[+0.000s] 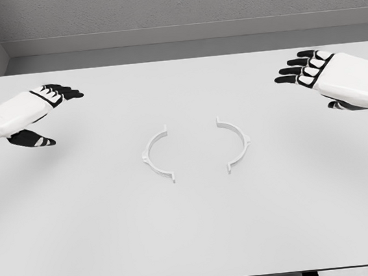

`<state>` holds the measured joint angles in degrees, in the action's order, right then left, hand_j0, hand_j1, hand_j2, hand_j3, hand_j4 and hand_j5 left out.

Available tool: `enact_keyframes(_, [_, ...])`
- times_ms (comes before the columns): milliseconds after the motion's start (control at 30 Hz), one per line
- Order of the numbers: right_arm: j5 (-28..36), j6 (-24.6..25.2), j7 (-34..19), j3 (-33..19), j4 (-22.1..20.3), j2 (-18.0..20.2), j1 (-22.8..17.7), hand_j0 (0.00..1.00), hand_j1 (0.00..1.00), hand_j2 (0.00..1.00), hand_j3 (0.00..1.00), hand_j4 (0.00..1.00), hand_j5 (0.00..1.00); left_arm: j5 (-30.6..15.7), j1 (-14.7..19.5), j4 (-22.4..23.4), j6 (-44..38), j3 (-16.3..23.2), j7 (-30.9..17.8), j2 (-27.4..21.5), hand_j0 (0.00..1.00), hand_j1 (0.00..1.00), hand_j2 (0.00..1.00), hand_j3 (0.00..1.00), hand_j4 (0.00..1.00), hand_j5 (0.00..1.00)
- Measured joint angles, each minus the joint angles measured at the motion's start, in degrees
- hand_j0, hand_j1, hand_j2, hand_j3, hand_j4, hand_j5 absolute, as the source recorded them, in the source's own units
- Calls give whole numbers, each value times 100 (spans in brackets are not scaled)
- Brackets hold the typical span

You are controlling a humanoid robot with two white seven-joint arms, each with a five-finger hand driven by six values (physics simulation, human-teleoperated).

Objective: Assemble PVC drainage pipe clamps

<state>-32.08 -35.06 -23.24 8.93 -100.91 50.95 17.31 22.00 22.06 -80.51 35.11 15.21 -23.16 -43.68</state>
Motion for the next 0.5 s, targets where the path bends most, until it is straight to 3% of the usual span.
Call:
enact_keyframes(167, [-205, -3, -142, 891, 211, -107, 563, 100, 100, 100, 100, 100, 100, 243, 35, 59, 1, 128, -42, 296, 100, 100, 100, 100, 100, 100])
enact_keyframes(267, [-219, -5, -141, 1219, 450, -327, 633, 100, 100, 100, 100, 100, 100, 327, 26, -48, 2, 224, -48, 375, 100, 100, 100, 100, 100, 100])
enact_keyframes(400, [-189, -7, -144, 1388, 822, -725, 677, 98, 98, 98, 98, 98, 98, 426, 18, -317, 1, 303, -51, 413, 100, 100, 100, 100, 100, 100])
enact_keyframes(500, [177, -6, -142, 1408, 1091, -951, 721, 96, 96, 96, 96, 96, 96, 609, 0, -511, 1, 366, -51, 422, 100, 100, 100, 100, 100, 100])
